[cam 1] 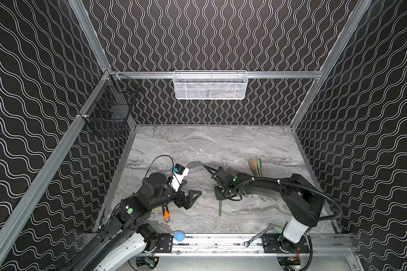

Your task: Insert the pens into the pen caps

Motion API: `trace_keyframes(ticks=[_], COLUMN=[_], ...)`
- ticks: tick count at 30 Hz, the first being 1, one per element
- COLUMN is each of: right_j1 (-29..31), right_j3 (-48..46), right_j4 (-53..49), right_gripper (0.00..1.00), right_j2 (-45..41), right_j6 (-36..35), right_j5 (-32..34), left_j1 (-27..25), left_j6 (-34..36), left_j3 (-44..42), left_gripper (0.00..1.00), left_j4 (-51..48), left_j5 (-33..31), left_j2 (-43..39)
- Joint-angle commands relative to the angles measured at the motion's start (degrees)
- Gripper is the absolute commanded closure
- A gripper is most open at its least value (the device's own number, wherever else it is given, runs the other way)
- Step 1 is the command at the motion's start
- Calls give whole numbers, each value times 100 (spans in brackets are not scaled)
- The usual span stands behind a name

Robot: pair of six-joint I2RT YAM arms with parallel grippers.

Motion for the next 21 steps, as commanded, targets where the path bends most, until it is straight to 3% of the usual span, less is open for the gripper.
trace_keyframes(ticks=[1,11,21], right_j1=[29,60,54], right_j3=[114,96,-26], right_j4=[-223,-186,850], right_gripper=[72,81,83], right_j2=[103,179,-389], right_j6=[-41,-91,-686], right_j5=[136,-52,-580], left_j1=[2,-1,6], left_j6=[-77,-74,-494], left_j3=[-6,3,-365], left_gripper=[1,1,2], left_j4=[153,224,853], left_j5=[-22,6,199], left_j2=[10,156,208])
